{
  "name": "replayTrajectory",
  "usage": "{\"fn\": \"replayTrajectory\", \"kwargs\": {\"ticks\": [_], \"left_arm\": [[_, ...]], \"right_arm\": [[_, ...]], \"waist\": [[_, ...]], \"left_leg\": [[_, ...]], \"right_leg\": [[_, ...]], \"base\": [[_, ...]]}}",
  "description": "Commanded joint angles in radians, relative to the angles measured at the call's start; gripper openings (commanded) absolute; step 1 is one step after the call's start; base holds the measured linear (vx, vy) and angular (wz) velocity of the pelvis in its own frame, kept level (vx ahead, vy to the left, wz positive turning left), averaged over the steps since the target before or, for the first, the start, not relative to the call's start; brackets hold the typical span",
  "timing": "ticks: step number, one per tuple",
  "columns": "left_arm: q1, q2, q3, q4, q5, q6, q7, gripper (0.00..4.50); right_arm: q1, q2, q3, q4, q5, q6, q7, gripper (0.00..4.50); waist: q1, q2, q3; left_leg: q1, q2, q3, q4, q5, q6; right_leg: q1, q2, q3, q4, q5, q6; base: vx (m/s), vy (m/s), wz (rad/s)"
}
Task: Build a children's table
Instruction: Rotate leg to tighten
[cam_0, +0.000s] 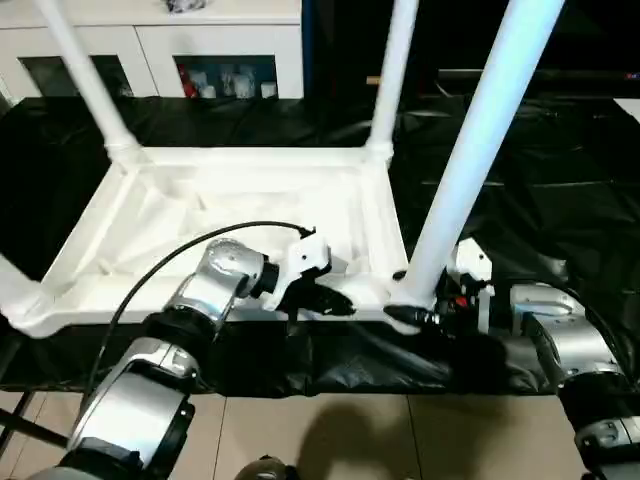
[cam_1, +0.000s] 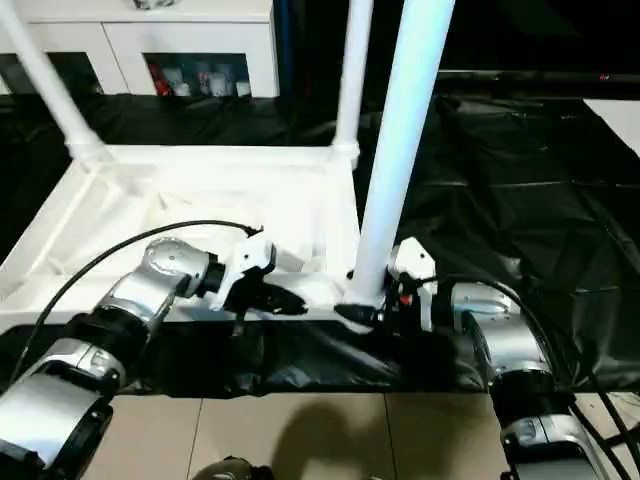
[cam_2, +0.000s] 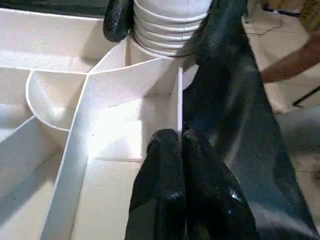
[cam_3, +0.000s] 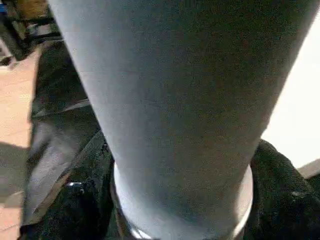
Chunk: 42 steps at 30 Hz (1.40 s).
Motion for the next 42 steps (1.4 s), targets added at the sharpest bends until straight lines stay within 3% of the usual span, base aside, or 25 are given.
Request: {"fn": "replayTrajectory", "kwargs": {"ticks": [1,8,12,14,16,17,18,20,21,23,26,28,33,35,39,42], "left_arm": [[-0.016,-0.02,-0.009,-0.04,-0.027,-0.011,0.008,0.0],[-0.017,-0.027,0.005,-0.039,-0.02,-0.005,0.037,0.0],[-0.04,-0.066,0.028,-0.007,-0.011,-0.006,0.159,0.0],[-0.069,-0.105,0.047,0.03,0.001,0.006,0.282,0.0],[-0.097,-0.144,0.061,0.06,0.009,0.03,0.386,0.0],[-0.108,-0.162,0.067,0.07,0.011,0.044,0.428,0.0],[-0.114,-0.173,0.07,0.076,0.011,0.053,0.452,0.0],[-0.122,-0.19,0.076,0.083,0.012,0.065,0.49,0.0],[-0.131,-0.21,0.082,0.091,0.015,0.077,0.539,0.0],[-0.14,-0.236,0.088,0.1,0.021,0.087,0.591,0.0],[-0.137,-0.252,0.083,0.099,0.021,0.084,0.583,0.0],[-0.132,-0.256,0.076,0.098,0.02,0.079,0.56,0.0],[-0.114,-0.232,0.06,0.091,0.027,0.069,0.496,0.0],[-0.106,-0.218,0.053,0.085,0.024,0.062,0.46,0.0],[-0.08,-0.181,0.03,0.055,0.016,0.045,0.351,0.0],[-0.069,-0.165,0.022,0.039,0.012,0.04,0.303,0.0]], "right_arm": [[0.026,0.022,0.101,-0.036,-0.002,0.025,0.091,3.05],[0.036,0.032,0.096,-0.057,-0.01,0.036,0.053,2.79],[0.012,0.091,0.051,-0.007,-0.026,0.041,-0.098,2.77],[-0.017,0.142,0.022,0.061,-0.058,0.032,-0.257,2.77],[-0.045,0.192,-0.003,0.132,-0.084,0.021,-0.405,2.76],[-0.058,0.214,-0.014,0.161,-0.09,0.021,-0.467,2.76],[-0.064,0.226,-0.02,0.175,-0.093,0.022,-0.501,2.76],[-0.078,0.247,-0.032,0.203,-0.098,0.022,-0.567,2.76],[-0.095,0.274,-0.049,0.236,-0.1,0.031,-0.646,2.76],[-0.12,0.31,-0.075,0.282,-0.106,0.039,-0.746,2.76],[-0.133,0.329,-0.079,0.306,-0.113,0.014,-0.757,2.76],[-0.141,0.336,-0.087,0.316,-0.106,-0.005,-0.739,3.31],[-0.137,0.307,-0.064,0.287,-0.108,-0.04,-0.667,3.9],[-0.131,0.291,-0.054,0.271,-0.107,-0.058,-0.618,3.9],[-0.103,0.245,-0.024,0.216,-0.088,-0.092,-0.466,3.9],[-0.09,0.223,-0.012,0.195,-0.079,-0.096,-0.396,3.9]], "waist": [[0.001,-0.008,-0.069],[0.004,-0.009,-0.07],[0.002,-0.009,-0.066],[-0.01,-0.012,-0.063],[-0.018,-0.01,-0.06],[-0.027,-0.01,-0.061],[-0.029,-0.01,-0.06],[-0.032,-0.011,-0.063],[-0.035,-0.002,-0.068],[-0.041,-0.005,-0.072],[-0.036,-0.007,-0.072],[-0.034,-0.007,-0.072],[-0.037,-0.004,-0.07],[-0.036,-0.006,-0.07],[-0.031,-0.01,-0.073],[-0.027,-0.01,-0.073]], "left_leg": [[0.028,0.161,-0.081,-0.086,-0.205,0.03],[0.026,0.159,-0.081,-0.084,-0.19,0.029],[0.027,0.161,-0.082,-0.086,-0.207,0.018],[0.036,0.158,-0.087,-0.088,-0.268,-0.031],[0.039,0.156,-0.089,-0.089,-0.286,-0.05],[0.038,0.157,-0.095,-0.094,-0.3,-0.073],[0.036,0.156,-0.096,-0.095,-0.301,-0.072],[0.034,0.155,-0.091,-0.093,-0.276,-0.057],[0.033,0.154,-0.088,-0.092,-0.248,-0.048],[0.032,0.149,-0.083,-0.09,-0.203,-0.031],[0.026,0.145,-0.08,-0.081,-0.176,0.009],[0.024,0.147,-0.081,-0.081,-0.165,0.03],[0.029,0.154,-0.083,-0.089,-0.207,0.016],[0.026,0.151,-0.081,-0.086,-0.2,0.023],[0.019,0.152,-0.077,-0.078,-0.14,0.076],[0.017,0.153,-0.077,-0.075,-0.136,0.098]], "right_leg": [[0.039,-0.146,0.084,-0.071,-0.127,-0.261],[0.04,-0.148,0.084,-0.071,-0.118,-0.263],[0.036,-0.148,0.085,-0.075,-0.155,-0.256],[0.031,-0.154,0.088,-0.088,-0.264,-0.245],[0.027,-0.152,0.09,-0.093,-0.296,-0.241],[0.031,-0.152,0.09,-0.093,-0.313,-0.228],[0.032,-0.152,0.089,-0.094,-0.306,-0.226],[0.035,-0.152,0.091,-0.091,-0.241,-0.233],[0.035,-0.149,0.091,-0.083,-0.168,-0.247],[0.037,-0.143,0.087,-0.071,-0.064,-0.272],[0.045,-0.152,0.088,-0.073,-0.037,-0.278],[0.047,-0.149,0.085,-0.073,-0.043,-0.271],[0.044,-0.144,0.084,-0.074,-0.088,-0.265],[0.046,-0.146,0.085,-0.072,-0.066,-0.27],[0.05,-0.145,0.081,-0.062,-0.001,-0.277],[0.048,-0.144,0.079,-0.063,-0.016,-0.281]], "base": [[0.0,0.0,0.0],[0.0,0.0,0.0],[0.0,0.0,0.0],[0.0,0.0,0.0],[0.0,0.0,0.0],[0.0,0.0,0.0],[0.0,0.0,0.0],[0.0,0.0,0.0],[0.0,0.0,0.0],[0.0,0.0,0.0],[0.0,0.0,0.0],[0.0,0.0,0.0],[0.0,0.0,0.0],[0.0,0.0,0.0],[0.0,0.0,0.0],[0.0,0.0,0.0]]}}
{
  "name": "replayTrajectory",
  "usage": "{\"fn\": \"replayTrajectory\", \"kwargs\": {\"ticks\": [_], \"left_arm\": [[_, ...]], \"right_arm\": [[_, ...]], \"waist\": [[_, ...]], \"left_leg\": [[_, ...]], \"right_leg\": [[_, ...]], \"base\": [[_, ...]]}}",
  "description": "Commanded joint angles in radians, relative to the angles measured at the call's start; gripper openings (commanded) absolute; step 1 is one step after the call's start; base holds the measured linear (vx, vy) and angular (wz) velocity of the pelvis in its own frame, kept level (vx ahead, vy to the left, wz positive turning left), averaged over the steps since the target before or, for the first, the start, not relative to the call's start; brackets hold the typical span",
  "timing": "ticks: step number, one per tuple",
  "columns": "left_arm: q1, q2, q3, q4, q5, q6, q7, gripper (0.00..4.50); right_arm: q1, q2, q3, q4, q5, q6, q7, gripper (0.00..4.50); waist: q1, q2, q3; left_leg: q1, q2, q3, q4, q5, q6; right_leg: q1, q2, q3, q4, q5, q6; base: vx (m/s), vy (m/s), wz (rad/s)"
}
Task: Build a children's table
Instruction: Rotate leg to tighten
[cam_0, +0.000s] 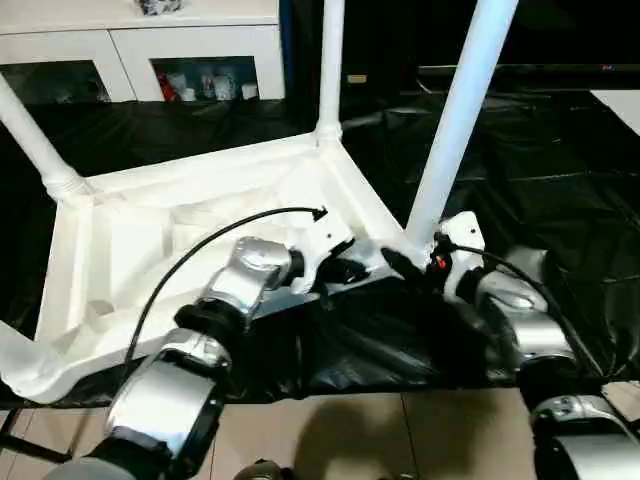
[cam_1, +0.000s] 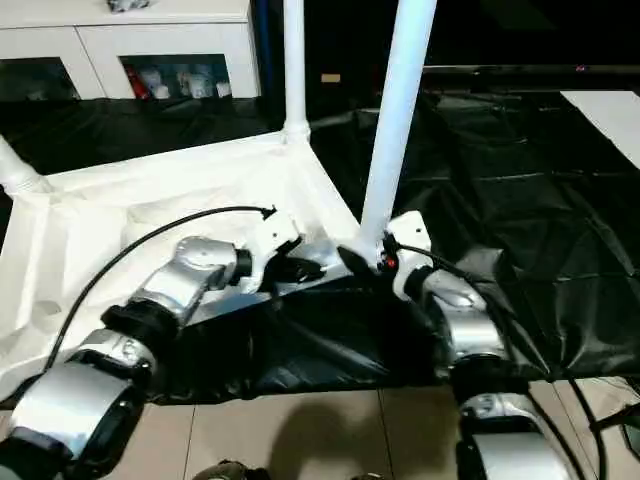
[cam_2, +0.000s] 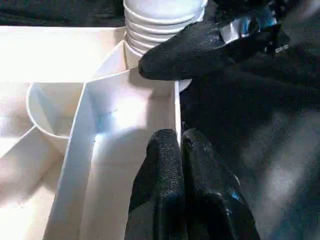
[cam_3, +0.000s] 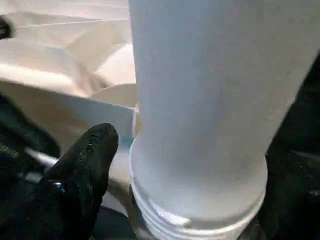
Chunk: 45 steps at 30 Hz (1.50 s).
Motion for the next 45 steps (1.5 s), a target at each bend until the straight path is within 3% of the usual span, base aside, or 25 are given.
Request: {"fn": "replayTrajectory", "kwargs": {"ticks": [1,3,7,13,19,25,27,29,30,32,36,38,40,42,45], "left_arm": [[0.003,-0.027,-0.046,-0.061,-0.035,-0.032,-0.089,0.0],[0.016,-0.006,-0.055,-0.08,-0.042,-0.039,-0.154,0.0],[0.028,0.015,-0.061,-0.101,-0.048,-0.044,-0.216,0.0],[0.042,0.069,-0.071,-0.126,-0.053,-0.048,-0.316,0.0],[0.047,0.078,-0.068,-0.134,-0.054,-0.042,-0.334,0.0],[0.034,0.041,-0.041,-0.115,-0.049,-0.041,-0.225,0.0],[0.027,0.031,-0.036,-0.106,-0.045,-0.038,-0.193,0.0],[-0.005,-0.017,-0.018,-0.063,-0.018,-0.024,-0.034,0.0],[-0.012,-0.027,-0.014,-0.054,-0.015,-0.017,-0.003,0.0],[-0.037,-0.064,0.004,-0.025,-0.008,0.014,0.102,0.0],[-0.053,-0.108,0.011,-0.008,-0.004,0.042,0.197,0.0],[-0.051,-0.131,0.005,-0.005,0.001,0.043,0.213,0.0],[-0.049,-0.138,0.002,-0.004,0.002,0.037,0.206,0.0],[-0.052,-0.141,0.004,0.005,0.005,0.032,0.208,0.0],[-0.045,-0.129,-0.004,-0.004,-0.001,0.016,0.167,0.0]], "right_arm": [[0.034,0.027,0.134,-0.049,0.008,0.01,0.186,3.9],[0.058,-0.01,0.156,-0.088,0.019,0.018,0.286,3.9],[0.082,-0.046,0.17,-0.133,0.037,0.037,0.384,3.9],[0.14,-0.132,0.221,-0.261,0.064,0.089,0.544,3.38],[0.158,-0.138,0.226,-0.294,0.065,0.112,0.568,2.96],[0.135,-0.089,0.193,-0.249,0.044,0.122,0.425,2.76],[0.125,-0.075,0.182,-0.228,0.033,0.118,0.377,2.75],[0.074,-0.009,0.137,-0.113,-0.031,0.11,0.121,2.74],[0.066,0.002,0.128,-0.095,-0.037,0.116,0.081,2.74],[0.037,0.048,0.096,-0.039,-0.046,0.145,-0.068,2.73],[0.003,0.109,0.05,0.019,-0.035,0.18,-0.24,2.73],[-0.01,0.134,0.057,0.051,-0.06,0.145,-0.285,2.73],[-0.014,0.145,0.059,0.063,-0.07,0.109,-0.283,2.73],[-0.02,0.151,0.053,0.075,-0.069,0.092,-0.29,3.28],[-0.018,0.147,0.04,0.051,-0.029,0.103,-0.227,3.51]], "waist": [[0.008,-0.011,-0.069],[0.013,-0.011,-0.067],[0.021,-0.008,-0.066],[0.031,-0.006,-0.066],[0.037,-0.009,-0.067],[0.036,-0.011,-0.064],[0.03,-0.01,-0.061],[0.013,-0.01,-0.057],[0.009,-0.012,-0.057],[-0.005,-0.01,-0.059],[-0.008,-0.006,-0.067],[-0.008,-0.008,-0.071],[-0.005,-0.01,-0.072],[-0.004,-0.008,-0.069],[-0.004,-0.006,-0.067]], "left_leg": [[0.018,0.153,-0.077,-0.075,-0.157,0.094],[0.017,0.154,-0.078,-0.074,-0.174,0.089],[0.03,0.161,-0.078,-0.082,-0.22,0.052],[0.027,0.161,-0.081,-0.085,-0.214,0.037],[0.027,0.16,-0.082,-0.083,-0.204,0.031],[0.026,0.159,-0.082,-0.083,-0.215,0.021],[0.031,0.159,-0.085,-0.087,-0.251,-0.002],[0.036,0.158,-0.093,-0.09,-0.299,-0.048],[0.036,0.156,-0.095,-0.091,-0.307,-0.056],[0.036,0.156,-0.096,-0.094,-0.305,-0.074],[0.032,0.152,-0.087,-0.091,-0.24,-0.045],[0.028,0.145,-0.081,-0.083,-0.187,-0.009],[0.022,0.142,-0.079,-0.077,-0.159,0.024],[0.022,0.144,-0.08,-0.078,-0.165,0.042],[0.028,0.152,-0.083,-0.085,-0.21,0.033]], "right_leg": [[0.047,-0.143,0.079,-0.067,-0.054,-0.277],[0.048,-0.146,0.081,-0.07,-0.097,-0.267],[0.038,-0.143,0.084,-0.076,-0.154,-0.261],[0.04,-0.145,0.086,-0.071,-0.121,-0.262],[0.04,-0.147,0.085,-0.074,-0.146,-0.255],[0.038,-0.15,0.086,-0.08,-0.182,-0.249],[0.034,-0.149,0.087,-0.086,-0.241,-0.241],[0.029,-0.154,0.088,-0.094,-0.315,-0.235],[0.03,-0.152,0.088,-0.096,-0.334,-0.228],[0.031,-0.149,0.089,-0.094,-0.302,-0.225],[0.037,-0.146,0.09,-0.081,-0.153,-0.248],[0.041,-0.146,0.088,-0.073,-0.057,-0.267],[0.048,-0.151,0.087,-0.073,-0.031,-0.269],[0.047,-0.148,0.085,-0.079,-0.068,-0.261],[0.044,-0.143,0.084,-0.083,-0.151,-0.245]], "base": [[0.0,0.0,0.0],[0.0,0.0,0.0],[0.0,0.0,0.0],[0.0,0.0,0.0],[0.0,0.0,0.0],[0.0,0.0,0.0],[0.0,0.0,0.0],[0.0,0.0,0.0],[0.0,0.0,0.0],[0.0,0.0,0.0],[0.0,0.0,0.0],[0.0,0.0,0.0],[0.0,0.0,0.0],[0.0,0.0,0.0],[0.0,0.0,0.0]]}}
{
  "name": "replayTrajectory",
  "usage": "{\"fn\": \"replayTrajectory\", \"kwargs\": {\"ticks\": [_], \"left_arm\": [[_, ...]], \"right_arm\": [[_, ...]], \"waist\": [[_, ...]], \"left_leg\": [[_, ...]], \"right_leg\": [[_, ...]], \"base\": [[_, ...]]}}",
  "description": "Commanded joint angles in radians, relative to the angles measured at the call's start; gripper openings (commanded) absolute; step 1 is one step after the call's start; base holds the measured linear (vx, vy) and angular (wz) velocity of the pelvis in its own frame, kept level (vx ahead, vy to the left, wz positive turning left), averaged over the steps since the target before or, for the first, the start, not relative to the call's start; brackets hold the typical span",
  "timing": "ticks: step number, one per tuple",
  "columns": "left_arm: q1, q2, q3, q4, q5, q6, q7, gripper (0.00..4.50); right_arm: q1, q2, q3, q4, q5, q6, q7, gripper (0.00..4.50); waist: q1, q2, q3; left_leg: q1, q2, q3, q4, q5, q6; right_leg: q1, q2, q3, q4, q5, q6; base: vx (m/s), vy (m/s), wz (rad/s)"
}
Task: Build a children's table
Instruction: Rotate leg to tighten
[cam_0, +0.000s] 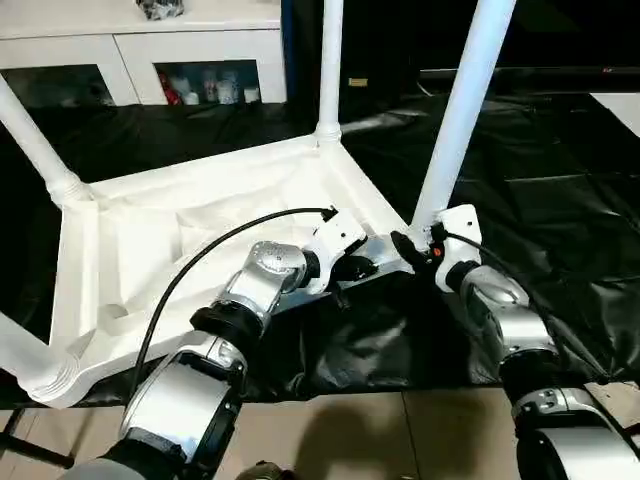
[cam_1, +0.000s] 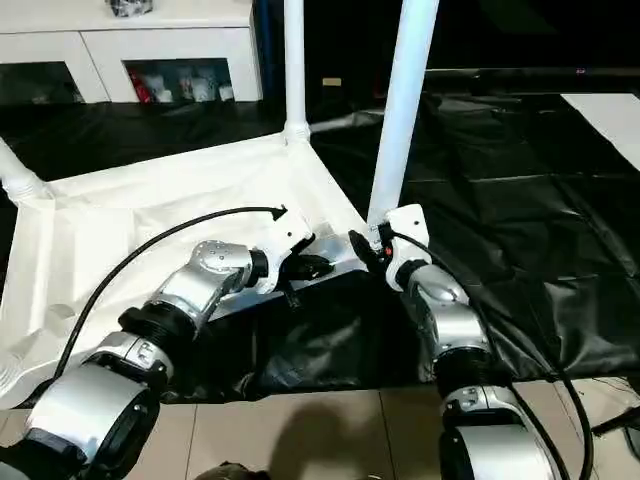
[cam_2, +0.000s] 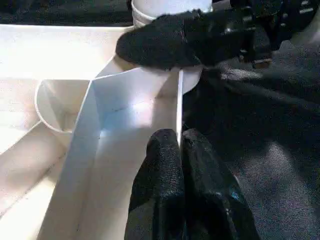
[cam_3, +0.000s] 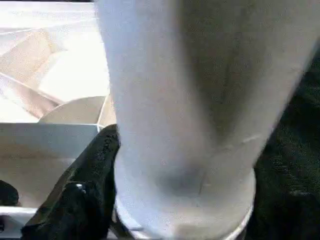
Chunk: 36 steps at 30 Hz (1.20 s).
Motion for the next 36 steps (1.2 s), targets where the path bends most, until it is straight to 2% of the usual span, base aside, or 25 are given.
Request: {"fn": "replayTrajectory", "kwargs": {"ticks": [1,3,5,8,10,12,14,17,20,22,24,27,29,33,36], "left_arm": [[-0.025,-0.045,-0.021,-0.031,-0.021,-0.031,-0.05,0.0],[-0.011,-0.032,-0.033,-0.054,-0.03,-0.035,-0.105,0.0],[0.005,-0.017,-0.045,-0.079,-0.037,-0.041,-0.155,0.0],[0.021,0.009,-0.057,-0.1,-0.044,-0.048,-0.222,0.0],[0.032,0.025,-0.064,-0.115,-0.053,-0.046,-0.27,0.0],[0.043,0.043,-0.07,-0.133,-0.062,-0.044,-0.318,0.0],[0.053,0.068,-0.069,-0.149,-0.076,-0.05,-0.383,0.0],[0.057,0.087,-0.067,-0.156,-0.082,-0.053,-0.425,0.0],[0.054,0.123,-0.069,-0.154,-0.082,-0.058,-0.483,0.0],[0.052,0.134,-0.068,-0.15,-0.08,-0.061,-0.495,0.0],[0.051,0.138,-0.068,-0.146,-0.078,-0.063,-0.498,0.0],[0.052,0.149,-0.071,-0.148,-0.077,-0.062,-0.516,0.0],[0.053,0.149,-0.07,-0.149,-0.076,-0.062,-0.519,0.0],[0.054,0.138,-0.063,-0.146,-0.071,-0.068,-0.488,0.0],[0.044,0.114,-0.053,-0.125,-0.059,-0.068,-0.41,0.0]], "right_arm": [[0.026,0.062,0.084,0.013,-0.004,0.021,0.108,3.63],[0.031,0.04,0.109,0.001,-0.02,-0.005,0.141,3.92],[0.039,0.014,0.131,-0.012,-0.022,-0.029,0.208,3.92],[0.065,-0.017,0.147,-0.057,0.006,-0.049,0.337,3.92],[0.082,-0.036,0.154,-0.09,0.024,-0.046,0.403,3.92],[0.097,-0.06,0.164,-0.119,0.037,-0.04,0.463,3.92],[0.125,-0.1,0.181,-0.163,0.06,-0.024,0.575,3.92],[0.144,-0.126,0.193,-0.201,0.086,0.0,0.649,3.92],[0.179,-0.173,0.216,-0.272,0.11,0.051,0.767,3.61],[0.196,-0.192,0.234,-0.298,0.111,0.064,0.803,3.59],[0.201,-0.198,0.24,-0.305,0.111,0.067,0.814,3.26],[0.215,-0.207,0.248,-0.328,0.113,0.083,0.838,3.21],[0.217,-0.209,0.249,-0.334,0.115,0.088,0.839,2.96],[0.209,-0.19,0.23,-0.328,0.113,0.101,0.8,2.86],[0.183,-0.159,0.206,-0.283,0.093,0.095,0.702,2.85]], "waist": [[-0.002,-0.01,-0.064],[-0.004,-0.012,-0.068],[-0.002,-0.013,-0.07],[0.006,-0.014,-0.071],[0.013,-0.013,-0.07],[0.013,-0.013,-0.069],[0.014,-0.012,-0.064],[0.02,-0.011,-0.062],[0.026,-0.011,-0.063],[0.031,-0.011,-0.065],[0.035,-0.011,-0.065],[0.038,-0.012,-0.065],[0.038,-0.012,-0.064],[0.039,-0.013,-0.065],[0.035,-0.013,-0.062]], "left_leg": [[0.025,0.153,-0.084,-0.087,-0.21,0.029],[0.022,0.152,-0.082,-0.085,-0.181,0.032],[0.019,0.149,-0.079,-0.079,-0.151,0.052],[0.015,0.151,-0.076,-0.073,-0.118,0.098],[0.013,0.153,-0.076,-0.073,-0.122,0.114],[0.014,0.156,-0.078,-0.076,-0.14,0.11],[0.018,0.156,-0.078,-0.079,-0.191,0.086],[0.022,0.159,-0.08,-0.083,-0.213,0.062],[0.022,0.159,-0.08,-0.084,-0.207,0.054],[0.023,0.159,-0.08,-0.083,-0.194,0.05],[0.025,0.159,-0.079,-0.083,-0.186,0.051],[0.022,0.158,-0.08,-0.082,-0.19,0.048],[0.022,0.159,-0.081,-0.084,-0.193,0.044],[0.023,0.159,-0.081,-0.084,-0.191,0.036],[0.024,0.16,-0.082,-0.086,-0.209,0.022]], "right_leg": [[0.039,-0.141,0.084,-0.078,-0.143,-0.244],[0.04,-0.143,0.083,-0.068,-0.075,-0.257],[0.045,-0.145,0.082,-0.061,-0.02,-0.268],[0.044,-0.142,0.079,-0.058,0.009,-0.272],[0.045,-0.143,0.079,-0.057,0.003,-0.27],[0.042,-0.14,0.076,-0.058,-0.025,-0.267],[0.04,-0.141,0.08,-0.068,-0.103,-0.262],[0.037,-0.141,0.083,-0.075,-0.164,-0.25],[0.037,-0.141,0.083,-0.072,-0.151,-0.247],[0.035,-0.144,0.083,-0.069,-0.134,-0.251],[0.034,-0.143,0.084,-0.069,-0.119,-0.25],[0.036,-0.146,0.083,-0.071,-0.132,-0.248],[0.035,-0.145,0.083,-0.072,-0.144,-0.245],[0.035,-0.146,0.083,-0.071,-0.144,-0.247],[0.031,-0.146,0.085,-0.075,-0.178,-0.242]], "base": [[0.0,0.0,0.0],[0.0,0.0,0.0],[0.0,0.0,0.0],[0.0,0.0,0.0],[0.0,0.0,0.0],[0.0,0.0,0.0],[0.0,0.0,0.0],[0.0,0.0,0.0],[0.0,0.0,0.0],[0.0,0.0,0.0],[0.0,0.0,0.0],[0.0,0.0,0.0],[0.0,0.0,0.0],[0.0,0.0,0.0],[0.0,0.0,0.0]]}}
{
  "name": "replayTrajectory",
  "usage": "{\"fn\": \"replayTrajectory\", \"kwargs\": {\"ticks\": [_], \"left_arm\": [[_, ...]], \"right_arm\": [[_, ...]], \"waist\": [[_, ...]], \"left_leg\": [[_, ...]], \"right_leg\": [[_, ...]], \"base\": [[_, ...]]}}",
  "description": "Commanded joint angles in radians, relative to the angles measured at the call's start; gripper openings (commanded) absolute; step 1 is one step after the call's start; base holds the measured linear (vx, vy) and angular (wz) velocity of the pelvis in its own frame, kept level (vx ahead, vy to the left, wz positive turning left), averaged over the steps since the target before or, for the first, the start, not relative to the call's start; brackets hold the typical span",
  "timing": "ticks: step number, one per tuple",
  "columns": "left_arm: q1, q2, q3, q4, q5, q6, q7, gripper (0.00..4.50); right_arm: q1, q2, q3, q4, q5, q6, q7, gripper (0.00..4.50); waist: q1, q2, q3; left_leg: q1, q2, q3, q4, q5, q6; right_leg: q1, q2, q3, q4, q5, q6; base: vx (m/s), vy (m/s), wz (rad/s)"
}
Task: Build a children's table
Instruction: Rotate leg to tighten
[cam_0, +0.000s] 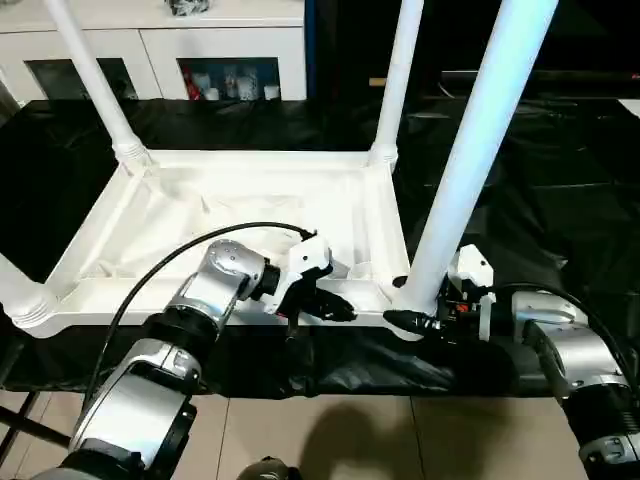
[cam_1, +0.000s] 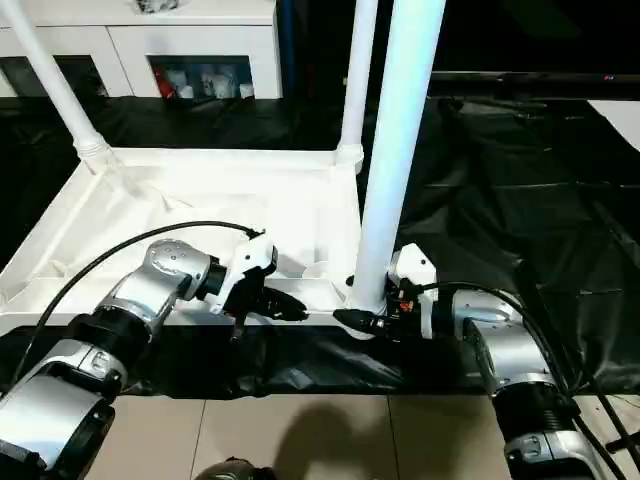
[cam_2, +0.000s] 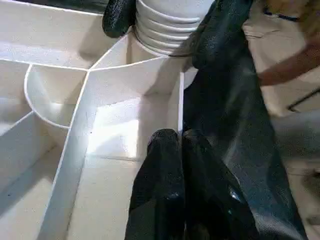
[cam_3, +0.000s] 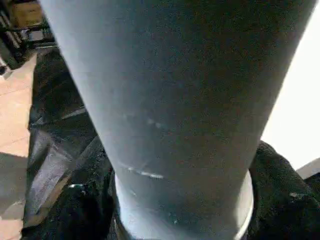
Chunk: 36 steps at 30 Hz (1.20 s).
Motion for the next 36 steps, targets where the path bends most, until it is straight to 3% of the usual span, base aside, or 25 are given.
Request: {"fn": "replayTrajectory", "kwargs": {"ticks": [1,3,5,6,7,9,11,13,14,16,18,22,26,30,36], "left_arm": [[-0.039,-0.073,0.013,0.0,-0.007,-0.015,0.139,0.0],[-0.048,-0.088,0.02,0.016,0.001,-0.013,0.192,0.0],[-0.077,-0.142,0.042,0.06,0.015,-0.003,0.346,0.0],[-0.087,-0.159,0.049,0.073,0.019,0.005,0.397,0.0],[-0.091,-0.167,0.053,0.079,0.02,0.011,0.421,0.0],[-0.109,-0.197,0.067,0.101,0.024,0.031,0.511,0.0],[-0.116,-0.212,0.07,0.11,0.028,0.035,0.557,0.0],[-0.119,-0.232,0.067,0.111,0.034,0.036,0.589,0.0],[-0.119,-0.232,0.067,0.111,0.034,0.036,0.589,0.0],[-0.115,-0.242,0.057,0.112,0.039,0.021,0.568,0.0],[-0.11,-0.238,0.052,0.107,0.037,0.012,0.536,0.0],[-0.104,-0.22,0.045,0.102,0.028,-0.009,0.484,0.0],[-0.079,-0.172,0.029,0.064,-0.004,-0.065,0.325,0.0],[-0.054,-0.128,0.014,0.023,-0.025,-0.069,0.186,0.0],[-0.033,-0.077,0.001,-0.007,-0.034,-0.076,0.076,0.0]], "right_arm": [[-0.024,0.082,0.052,0.056,-0.041,0.003,-0.093,2.84],[-0.046,0.103,0.034,0.097,-0.059,0.0,-0.176,2.84],[-0.105,0.169,-0.027,0.205,-0.069,0.016,-0.386,2.83],[-0.117,0.186,-0.035,0.226,-0.074,0.014,-0.436,2.82],[-0.122,0.194,-0.038,0.235,-0.077,0.013,-0.458,2.82],[-0.143,0.227,-0.049,0.274,-0.087,0.014,-0.554,2.82],[-0.156,0.248,-0.058,0.301,-0.093,0.015,-0.611,2.82],[-0.172,0.275,-0.057,0.333,-0.113,-0.014,-0.65,2.82],[-0.172,0.275,-0.057,0.333,-0.113,-0.014,-0.65,3.37],[-0.174,0.286,-0.033,0.348,-0.138,-0.061,-0.628,3.51],[-0.168,0.286,-0.035,0.335,-0.126,-0.058,-0.598,3.69],[-0.155,0.266,-0.016,0.31,-0.124,-0.086,-0.542,3.95],[-0.134,0.212,-0.014,0.271,-0.109,-0.162,-0.416,3.95],[-0.104,0.165,0.005,0.213,-0.075,-0.162,-0.253,3.95],[-0.066,0.098,0.044,0.134,-0.042,-0.132,-0.071,3.95]], "waist": [[-0.008,-0.013,-0.059],[-0.017,-0.017,-0.057],[-0.023,-0.016,-0.057],[-0.035,-0.018,-0.06],[-0.035,-0.018,-0.06],[-0.04,-0.017,-0.065],[-0.039,-0.019,-0.068],[-0.038,-0.019,-0.07],[-0.037,-0.02,-0.069],[-0.035,-0.018,-0.068],[-0.035,-0.015,-0.066],[-0.038,-0.013,-0.068],[-0.032,-0.014,-0.071],[-0.026,-0.012,-0.072],[-0.014,-0.01,-0.066]], "left_leg": [[0.028,0.159,-0.084,-0.088,-0.239,0.0],[0.032,0.154,-0.088,-0.088,-0.272,-0.027],[0.033,0.155,-0.089,-0.09,-0.266,-0.036],[0.031,0.154,-0.093,-0.093,-0.27,-0.052],[0.031,0.154,-0.093,-0.093,-0.27,-0.052],[0.031,0.151,-0.086,-0.09,-0.231,-0.037],[0.025,0.145,-0.08,-0.083,-0.169,0.005],[0.021,0.143,-0.079,-0.079,-0.142,0.034],[0.02,0.141,-0.078,-0.076,-0.136,0.049],[0.02,0.145,-0.079,-0.077,-0.139,0.059],[0.023,0.149,-0.081,-0.081,-0.158,0.058],[0.025,0.153,-0.081,-0.085,-0.172,0.049],[0.014,0.148,-0.078,-0.075,-0.137,0.083],[0.015,0.153,-0.077,-0.073,-0.133,0.115],[0.023,0.159,-0.079,-0.081,-0.199,0.073]], "right_leg": [[0.029,-0.147,0.085,-0.081,-0.217,-0.244],[0.031,-0.152,0.087,-0.091,-0.285,-0.236],[0.029,-0.15,0.09,-0.092,-0.291,-0.227],[0.033,-0.147,0.087,-0.088,-0.275,-0.228],[0.033,-0.147,0.087,-0.088,-0.275,-0.228],[0.034,-0.147,0.089,-0.082,-0.179,-0.244],[0.04,-0.145,0.087,-0.072,-0.071,-0.261],[0.042,-0.146,0.085,-0.071,-0.044,-0.265],[0.043,-0.147,0.084,-0.073,-0.045,-0.263],[0.043,-0.145,0.082,-0.075,-0.073,-0.256],[0.042,-0.142,0.081,-0.076,-0.1,-0.25],[0.041,-0.139,0.082,-0.069,-0.063,-0.257],[0.05,-0.144,0.079,-0.063,-0.009,-0.269],[0.045,-0.14,0.076,-0.057,0.002,-0.28],[0.04,-0.14,0.08,-0.07,-0.116,-0.26]], "base": [[0.0,0.0,0.0],[0.0,0.0,0.0],[0.0,0.0,0.0],[0.0,0.0,0.0],[0.0,0.0,0.0],[0.0,0.0,0.0],[0.0,0.0,0.0],[0.0,0.0,0.0],[0.0,0.0,0.0],[0.0,0.0,0.0],[0.0,0.0,0.0],[0.0,0.0,0.0],[0.0,0.0,0.0],[0.0,0.0,0.0],[0.0,0.0,0.0]]}}
